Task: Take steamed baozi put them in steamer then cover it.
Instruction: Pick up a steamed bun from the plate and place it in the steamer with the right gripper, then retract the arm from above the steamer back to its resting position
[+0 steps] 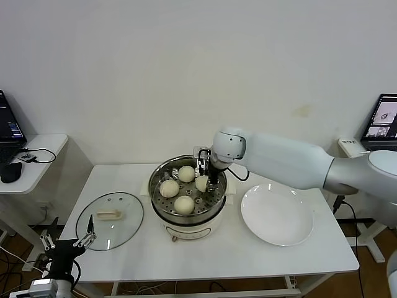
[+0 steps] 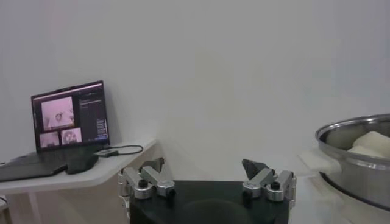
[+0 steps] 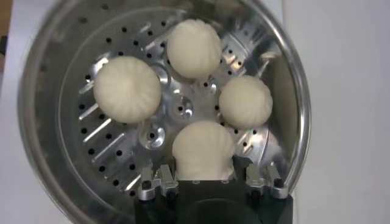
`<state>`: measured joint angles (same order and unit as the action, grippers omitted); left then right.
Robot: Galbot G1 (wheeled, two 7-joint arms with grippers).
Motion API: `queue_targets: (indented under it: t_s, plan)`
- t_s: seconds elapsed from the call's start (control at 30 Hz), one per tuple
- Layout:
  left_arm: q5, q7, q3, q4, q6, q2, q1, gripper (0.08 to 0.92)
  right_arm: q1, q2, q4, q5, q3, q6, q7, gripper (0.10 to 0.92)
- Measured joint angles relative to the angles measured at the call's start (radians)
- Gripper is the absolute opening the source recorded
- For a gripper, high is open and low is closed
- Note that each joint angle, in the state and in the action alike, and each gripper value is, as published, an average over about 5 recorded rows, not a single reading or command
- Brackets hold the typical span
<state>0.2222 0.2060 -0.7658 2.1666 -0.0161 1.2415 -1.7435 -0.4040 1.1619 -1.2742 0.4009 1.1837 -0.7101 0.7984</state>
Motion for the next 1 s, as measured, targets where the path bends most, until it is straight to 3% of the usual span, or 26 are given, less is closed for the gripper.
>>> queue_targets:
  t_s: [0.17,0.47,0.73,1.0]
  plan:
    - [0.001,0.000,-0.001,0.001,0.000,-0.001,0.000,0.823,0.016,0.000,0.001,-0.003,-0.010,-0.006,-0.008,0.614]
    - [0.001,0.001,-0.003,0.004,0.000,0.000,-0.003,0.823,0.010,-0.024,-0.027,0.007,-0.044,-0.011,-0.017,0.813]
    - [0.002,0.001,-0.006,0.003,0.000,-0.002,-0.001,0.823,0.001,-0.111,-0.117,0.049,-0.100,0.002,-0.081,0.823]
    - [0.000,0.000,0.001,-0.016,0.000,-0.013,0.009,0.823,0.123,-0.271,-0.272,0.163,-0.232,0.122,-0.343,0.823]
